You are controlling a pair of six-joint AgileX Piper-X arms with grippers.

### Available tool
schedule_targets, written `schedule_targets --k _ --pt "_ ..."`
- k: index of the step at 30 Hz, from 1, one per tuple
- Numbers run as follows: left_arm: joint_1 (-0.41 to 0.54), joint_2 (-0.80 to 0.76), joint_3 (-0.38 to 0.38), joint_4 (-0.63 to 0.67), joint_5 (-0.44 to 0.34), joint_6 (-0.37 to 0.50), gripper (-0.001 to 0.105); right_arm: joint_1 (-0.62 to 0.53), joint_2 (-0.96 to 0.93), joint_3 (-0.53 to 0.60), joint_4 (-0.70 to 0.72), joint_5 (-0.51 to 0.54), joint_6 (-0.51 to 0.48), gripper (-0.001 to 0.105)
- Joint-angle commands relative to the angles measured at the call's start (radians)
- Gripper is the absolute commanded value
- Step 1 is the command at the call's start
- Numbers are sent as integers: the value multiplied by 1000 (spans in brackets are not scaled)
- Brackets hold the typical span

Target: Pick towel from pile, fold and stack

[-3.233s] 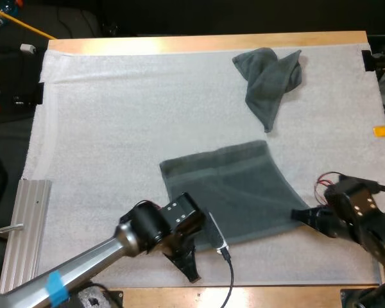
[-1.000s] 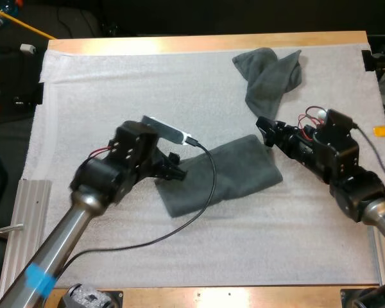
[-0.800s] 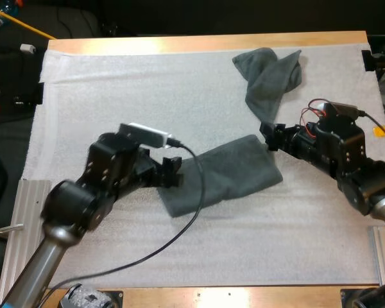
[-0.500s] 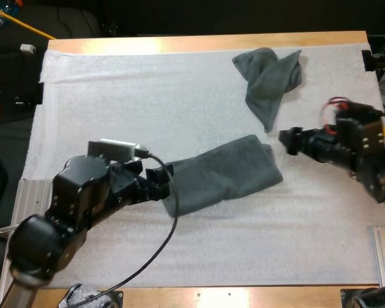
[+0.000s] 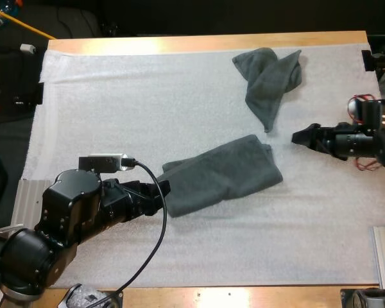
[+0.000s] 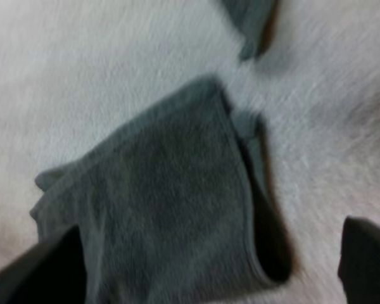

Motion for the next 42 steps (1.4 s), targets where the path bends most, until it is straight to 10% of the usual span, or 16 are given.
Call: schedule_targets --k 1,24,34,42 --pt "3 -7 -9 9 2 -14 65 0 19 -7 -21 -26 -19 76" --pt "3 -7 34 44 5 -38 65 152 341 -7 -79 -124 5 75" --pt "3 -7 34 53 27 -38 65 178 345 -5 -19 -115 45 2" --pt "3 -7 34 153 33 23 65 179 197 -5 248 298 -101 0"
